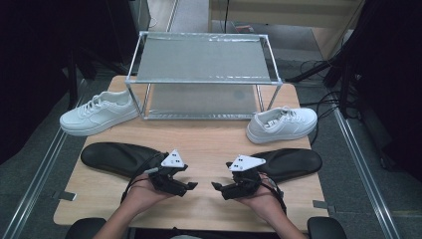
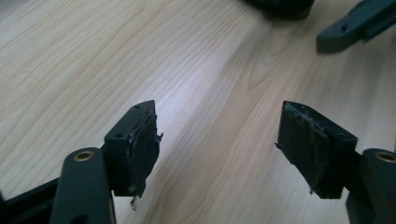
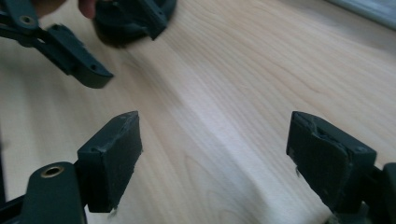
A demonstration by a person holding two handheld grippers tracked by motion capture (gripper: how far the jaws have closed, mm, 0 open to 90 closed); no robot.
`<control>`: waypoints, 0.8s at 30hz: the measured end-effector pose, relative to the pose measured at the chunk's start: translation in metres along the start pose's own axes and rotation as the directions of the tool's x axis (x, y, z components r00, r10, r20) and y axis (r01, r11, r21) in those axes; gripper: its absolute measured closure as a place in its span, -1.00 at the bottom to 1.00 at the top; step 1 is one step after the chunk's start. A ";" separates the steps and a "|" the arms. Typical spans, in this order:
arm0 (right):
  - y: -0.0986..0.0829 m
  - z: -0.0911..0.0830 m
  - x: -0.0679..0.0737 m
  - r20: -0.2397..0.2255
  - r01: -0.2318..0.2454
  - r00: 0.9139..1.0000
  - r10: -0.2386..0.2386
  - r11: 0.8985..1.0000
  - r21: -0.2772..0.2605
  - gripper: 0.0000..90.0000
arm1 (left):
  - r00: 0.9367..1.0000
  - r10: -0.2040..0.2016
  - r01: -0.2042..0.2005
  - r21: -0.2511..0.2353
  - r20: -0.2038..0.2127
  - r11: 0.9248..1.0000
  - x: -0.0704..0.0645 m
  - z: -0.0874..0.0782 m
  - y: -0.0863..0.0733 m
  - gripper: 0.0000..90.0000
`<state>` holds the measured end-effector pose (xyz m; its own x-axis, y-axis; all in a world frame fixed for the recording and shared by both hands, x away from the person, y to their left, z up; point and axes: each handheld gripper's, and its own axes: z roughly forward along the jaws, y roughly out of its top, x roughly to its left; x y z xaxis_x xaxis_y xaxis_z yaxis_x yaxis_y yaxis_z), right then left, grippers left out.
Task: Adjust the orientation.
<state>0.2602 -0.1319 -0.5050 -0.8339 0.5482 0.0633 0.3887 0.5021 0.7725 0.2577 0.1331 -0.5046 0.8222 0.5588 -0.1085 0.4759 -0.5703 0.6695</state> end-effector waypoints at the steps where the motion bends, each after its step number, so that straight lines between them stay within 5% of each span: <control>1: 0.002 -0.001 -0.001 0.001 -0.009 1.000 0.009 1.000 -0.010 -0.54 | 1.000 0.008 -0.008 0.013 -0.005 1.000 0.003 0.000 -0.002 -0.29; 7: 0.002 -0.002 -0.002 -0.005 -0.013 1.000 0.013 1.000 -0.021 -0.49 | 1.000 -0.025 0.025 0.011 0.017 1.000 0.009 -0.004 -0.004 -0.17; 12: 0.006 -0.001 -0.004 -0.006 0.005 1.000 -0.005 1.000 -0.019 -0.47 | 0.999 -0.045 0.045 0.007 -0.013 0.999 0.012 -0.008 -0.003 -0.30; 14: 0.010 0.000 -0.010 -0.009 0.018 1.000 -0.018 0.999 -0.028 -0.39 | 0.998 -0.061 0.061 0.014 0.009 0.998 0.017 -0.008 0.000 -0.26; 15: 0.013 0.002 -0.016 -0.050 -0.015 0.999 0.014 1.000 -0.014 -0.36 | 0.997 -0.059 0.058 0.018 0.057 0.998 0.022 -0.007 0.004 -0.21; 19: 0.014 0.005 -0.018 -0.080 -0.046 0.996 0.047 0.999 0.015 -0.34 | 0.998 -0.049 0.048 0.013 0.050 0.999 0.027 -0.004 0.012 -0.19; 24: 0.022 0.003 -0.018 -0.072 -0.009 0.997 0.009 1.000 0.001 -0.31 | 0.995 -0.064 0.065 -0.005 0.073 0.998 0.033 -0.004 0.023 -0.21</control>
<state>0.2849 -0.1286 -0.4910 -0.8566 0.5029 0.1157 0.3964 0.4977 0.7715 0.2947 0.1410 -0.4905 0.8104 0.5491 -0.2043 0.5267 -0.5301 0.6645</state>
